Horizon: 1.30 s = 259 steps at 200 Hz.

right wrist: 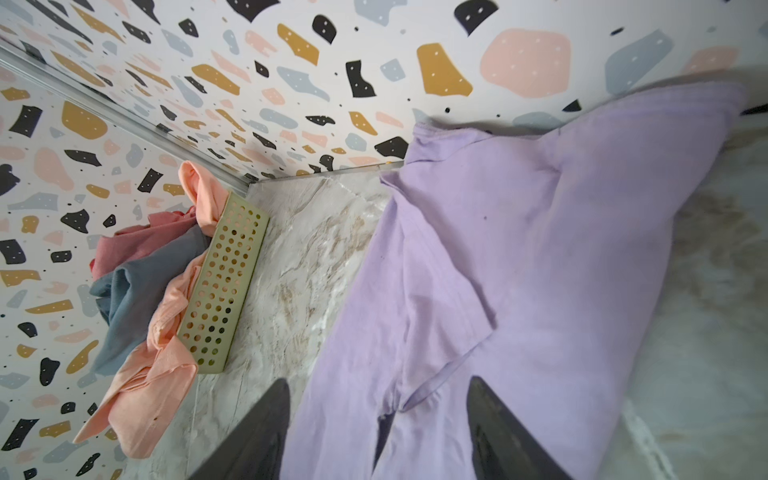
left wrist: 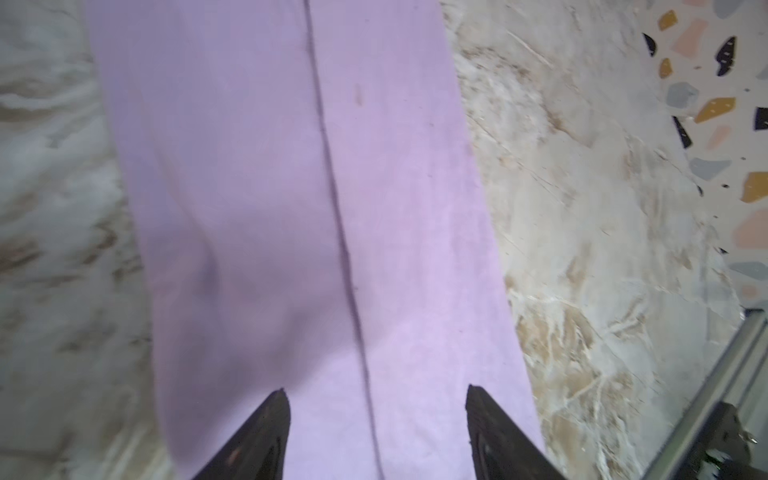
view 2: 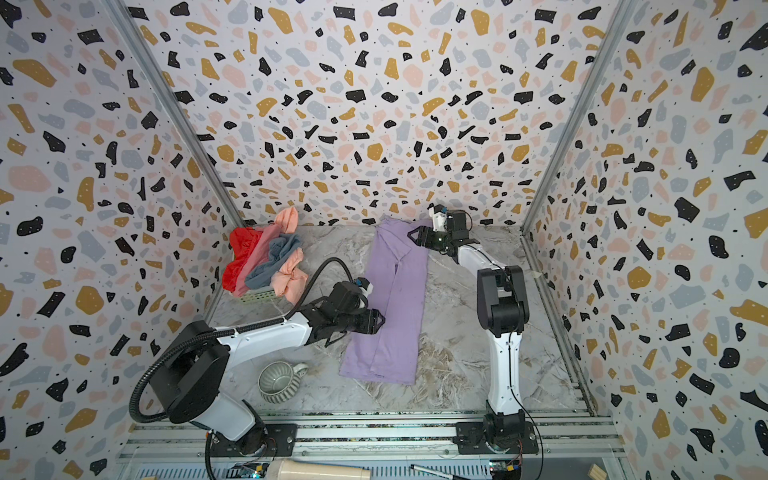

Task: Fold and stack the t-shirts
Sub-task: 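Swing the folded strip lengthwise toward the robot with both grippers, then grasp the strip's near end corners with both grippers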

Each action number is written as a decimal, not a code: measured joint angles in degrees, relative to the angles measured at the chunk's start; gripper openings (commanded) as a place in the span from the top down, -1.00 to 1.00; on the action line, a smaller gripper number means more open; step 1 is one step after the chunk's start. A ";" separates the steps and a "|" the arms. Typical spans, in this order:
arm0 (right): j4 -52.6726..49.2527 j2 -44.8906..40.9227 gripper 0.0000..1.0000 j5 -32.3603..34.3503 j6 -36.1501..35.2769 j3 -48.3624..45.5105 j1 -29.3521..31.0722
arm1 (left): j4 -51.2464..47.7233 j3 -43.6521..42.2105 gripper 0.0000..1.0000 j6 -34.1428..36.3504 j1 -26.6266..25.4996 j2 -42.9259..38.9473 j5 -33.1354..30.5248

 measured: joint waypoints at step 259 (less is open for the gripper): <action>-7.19 -37.81 -0.37 9.05 -1.68 -38.45 5.57 | 5.40 -20.09 -0.36 -9.05 -7.21 -25.18 3.61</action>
